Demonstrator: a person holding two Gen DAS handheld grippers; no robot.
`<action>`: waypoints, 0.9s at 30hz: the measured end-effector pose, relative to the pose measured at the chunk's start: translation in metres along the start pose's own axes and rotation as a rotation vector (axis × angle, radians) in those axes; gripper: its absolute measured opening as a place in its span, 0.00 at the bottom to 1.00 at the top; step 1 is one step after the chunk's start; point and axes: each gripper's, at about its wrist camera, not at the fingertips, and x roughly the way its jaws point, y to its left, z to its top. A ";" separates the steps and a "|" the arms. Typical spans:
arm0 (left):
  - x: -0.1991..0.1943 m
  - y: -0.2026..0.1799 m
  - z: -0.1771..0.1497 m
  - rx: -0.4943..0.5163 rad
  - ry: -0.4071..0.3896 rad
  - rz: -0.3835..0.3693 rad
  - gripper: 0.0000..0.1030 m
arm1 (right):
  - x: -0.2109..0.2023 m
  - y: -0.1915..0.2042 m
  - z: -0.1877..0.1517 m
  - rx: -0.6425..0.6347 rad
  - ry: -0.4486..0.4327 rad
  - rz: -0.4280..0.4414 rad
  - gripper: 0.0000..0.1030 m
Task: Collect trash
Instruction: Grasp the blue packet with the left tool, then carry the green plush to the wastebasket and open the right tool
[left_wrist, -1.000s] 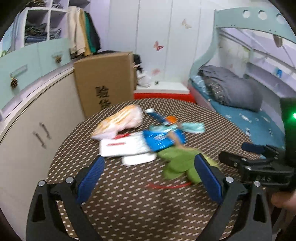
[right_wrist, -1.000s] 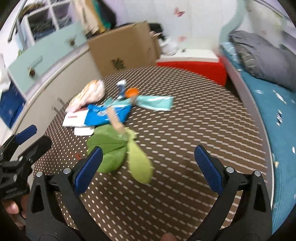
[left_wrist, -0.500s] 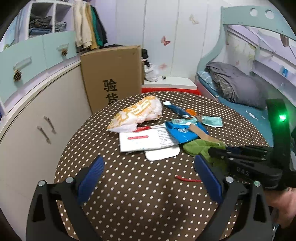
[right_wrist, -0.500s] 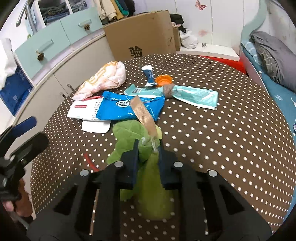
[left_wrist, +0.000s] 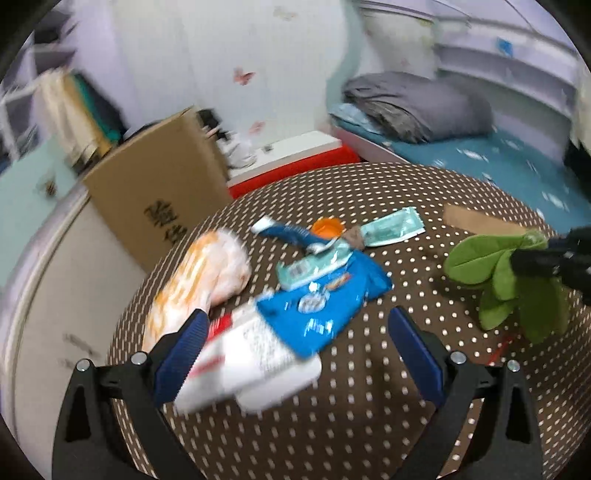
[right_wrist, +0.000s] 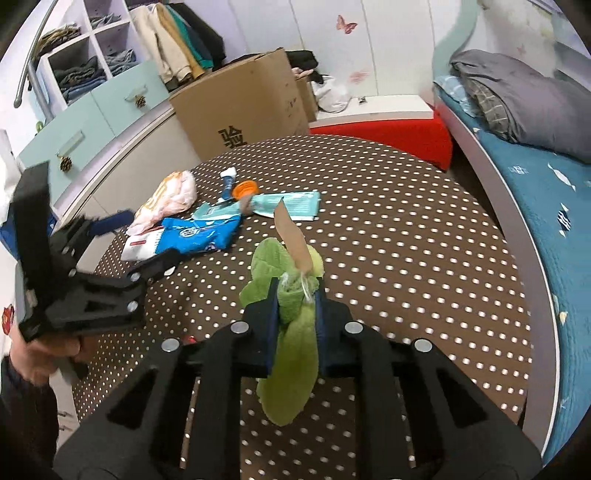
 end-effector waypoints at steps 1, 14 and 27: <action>0.006 -0.002 0.004 0.051 0.005 0.002 0.93 | -0.001 -0.002 -0.001 0.006 -0.002 0.001 0.17; 0.039 -0.017 0.015 0.273 0.131 -0.267 0.24 | -0.019 -0.012 -0.002 0.042 -0.044 0.009 0.17; -0.001 -0.032 0.008 0.070 0.058 -0.402 0.12 | -0.056 -0.033 0.010 0.093 -0.128 0.016 0.17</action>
